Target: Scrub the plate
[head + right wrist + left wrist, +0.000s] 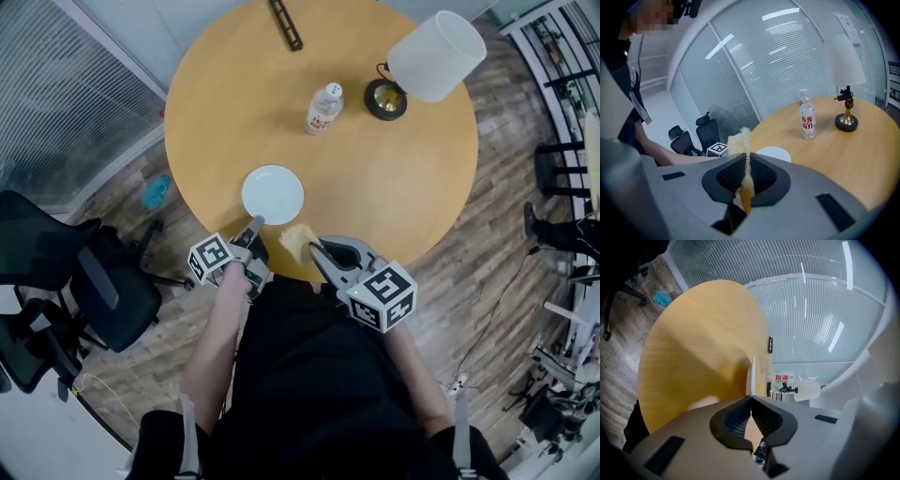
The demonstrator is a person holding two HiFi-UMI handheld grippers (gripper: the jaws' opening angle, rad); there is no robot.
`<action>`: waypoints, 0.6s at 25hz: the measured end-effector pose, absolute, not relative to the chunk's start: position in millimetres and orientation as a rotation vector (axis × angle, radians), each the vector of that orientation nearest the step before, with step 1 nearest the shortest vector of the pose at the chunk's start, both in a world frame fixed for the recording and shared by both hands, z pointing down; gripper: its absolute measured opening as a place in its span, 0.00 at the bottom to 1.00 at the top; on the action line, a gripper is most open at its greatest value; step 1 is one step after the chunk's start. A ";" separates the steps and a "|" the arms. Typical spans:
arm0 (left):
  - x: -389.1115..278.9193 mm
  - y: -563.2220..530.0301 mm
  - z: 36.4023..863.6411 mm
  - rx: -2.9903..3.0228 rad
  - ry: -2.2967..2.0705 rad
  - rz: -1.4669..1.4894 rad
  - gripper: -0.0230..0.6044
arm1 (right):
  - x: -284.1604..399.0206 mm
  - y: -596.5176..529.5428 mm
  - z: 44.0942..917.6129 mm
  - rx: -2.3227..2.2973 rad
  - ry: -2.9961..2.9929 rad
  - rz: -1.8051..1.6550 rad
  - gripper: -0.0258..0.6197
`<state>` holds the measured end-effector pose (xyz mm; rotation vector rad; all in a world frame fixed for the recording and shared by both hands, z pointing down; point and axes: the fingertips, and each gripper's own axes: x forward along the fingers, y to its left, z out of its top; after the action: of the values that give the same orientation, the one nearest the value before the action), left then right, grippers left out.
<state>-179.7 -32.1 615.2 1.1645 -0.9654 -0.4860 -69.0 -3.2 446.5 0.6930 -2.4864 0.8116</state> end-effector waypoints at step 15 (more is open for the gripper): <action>-131.6 -5.4 572.2 1.370 -0.715 -0.469 0.07 | -71.7 4.6 502.4 0.664 -2.331 0.693 0.09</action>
<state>-131.6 -5.4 572.2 1.3695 -0.7151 -0.4689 -71.7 4.6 502.4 0.6640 -2.3309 0.6934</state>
